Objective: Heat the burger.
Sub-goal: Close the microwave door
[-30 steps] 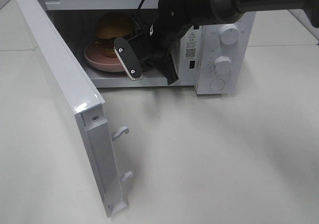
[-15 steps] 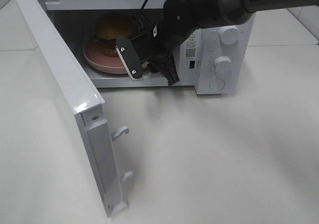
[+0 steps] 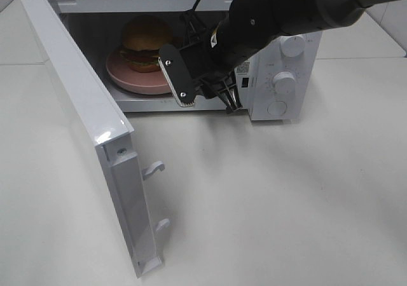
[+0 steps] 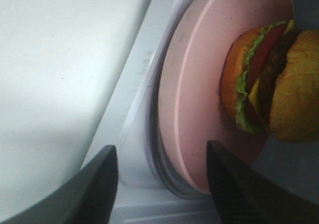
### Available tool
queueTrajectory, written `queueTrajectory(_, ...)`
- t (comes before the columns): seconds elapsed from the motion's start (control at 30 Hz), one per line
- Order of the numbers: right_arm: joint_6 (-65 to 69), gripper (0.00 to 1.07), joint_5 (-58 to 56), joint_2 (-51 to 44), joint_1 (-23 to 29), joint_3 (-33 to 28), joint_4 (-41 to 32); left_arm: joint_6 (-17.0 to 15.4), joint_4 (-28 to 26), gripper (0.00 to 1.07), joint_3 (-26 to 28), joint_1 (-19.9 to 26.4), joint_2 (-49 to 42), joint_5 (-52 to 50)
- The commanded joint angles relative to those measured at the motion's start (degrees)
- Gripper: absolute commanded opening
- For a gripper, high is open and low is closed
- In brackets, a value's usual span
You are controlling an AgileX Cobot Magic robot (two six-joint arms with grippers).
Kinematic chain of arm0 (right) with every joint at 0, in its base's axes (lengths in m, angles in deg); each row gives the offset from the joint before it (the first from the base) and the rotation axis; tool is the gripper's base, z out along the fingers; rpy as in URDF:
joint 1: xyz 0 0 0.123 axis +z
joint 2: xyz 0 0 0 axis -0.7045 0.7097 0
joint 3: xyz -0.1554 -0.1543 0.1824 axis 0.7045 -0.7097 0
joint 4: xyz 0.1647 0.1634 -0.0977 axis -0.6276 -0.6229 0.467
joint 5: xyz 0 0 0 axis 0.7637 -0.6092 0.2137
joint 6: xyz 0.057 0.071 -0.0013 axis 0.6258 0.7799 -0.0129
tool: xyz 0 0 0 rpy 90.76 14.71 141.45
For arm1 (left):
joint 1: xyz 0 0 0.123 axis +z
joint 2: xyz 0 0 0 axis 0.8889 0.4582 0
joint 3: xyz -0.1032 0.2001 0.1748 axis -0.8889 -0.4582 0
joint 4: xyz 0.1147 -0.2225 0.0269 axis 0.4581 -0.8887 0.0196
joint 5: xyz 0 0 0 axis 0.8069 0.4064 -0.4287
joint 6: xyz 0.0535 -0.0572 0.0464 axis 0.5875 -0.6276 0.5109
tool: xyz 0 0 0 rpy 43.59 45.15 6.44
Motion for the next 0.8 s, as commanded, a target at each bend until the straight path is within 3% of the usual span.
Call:
queueTrajectory(0.03, 2.3, 0.64, 2.8, -3.6, 0.0, -4.5, 0.1, 0.1, 0.1, 0.98, 0.2, 0.0, -0.8, -0.2)
queueTrajectory(0.13, 6.8, 0.77, 5.3, -6.6, 0.0, -9.7, 0.1, 0.1, 0.1, 0.98, 0.2, 0.0, -0.8, -0.2)
queueTrajectory(0.23, 8.5, 0.81, 6.4, -9.1, 0.0, -13.5, 0.1, 0.1, 0.1, 0.98, 0.2, 0.0, -0.8, -0.2)
queueTrajectory(0.4, 12.0, 0.79, 8.8, -14.2, 0.0, -20.3, -0.2, 0.1, 0.1, 0.98, 0.2, 0.0, -0.8, -0.2)
queueTrajectory(0.5, 13.0, 0.79, 9.1, -15.2, 0.0, -21.4, -0.2, 0.1, 0.1, 0.98, 0.2, 0.0, -0.8, -0.2)
queueTrajectory(0.57, 18.3, 0.78, 9.9, -20.2, 0.0, -26.8, -0.3, 0.1, 0.1, 0.98, 0.2, 0.0, -0.8, -0.2)
queueTrajectory(0.7, 25.7, 0.78, 9.8, -23.8, 0.0, -30.5, -1.1, 0.1, 0.1, 0.98, 0.2, 0.0, -0.8, -0.2)
queueTrajectory(0.8, 38.6, 0.78, 9.0, -29.5, 0.0, -35.1, -1.7, 0.1, 0.1, 0.98, 0.2, 0.0, -0.8, -0.2)
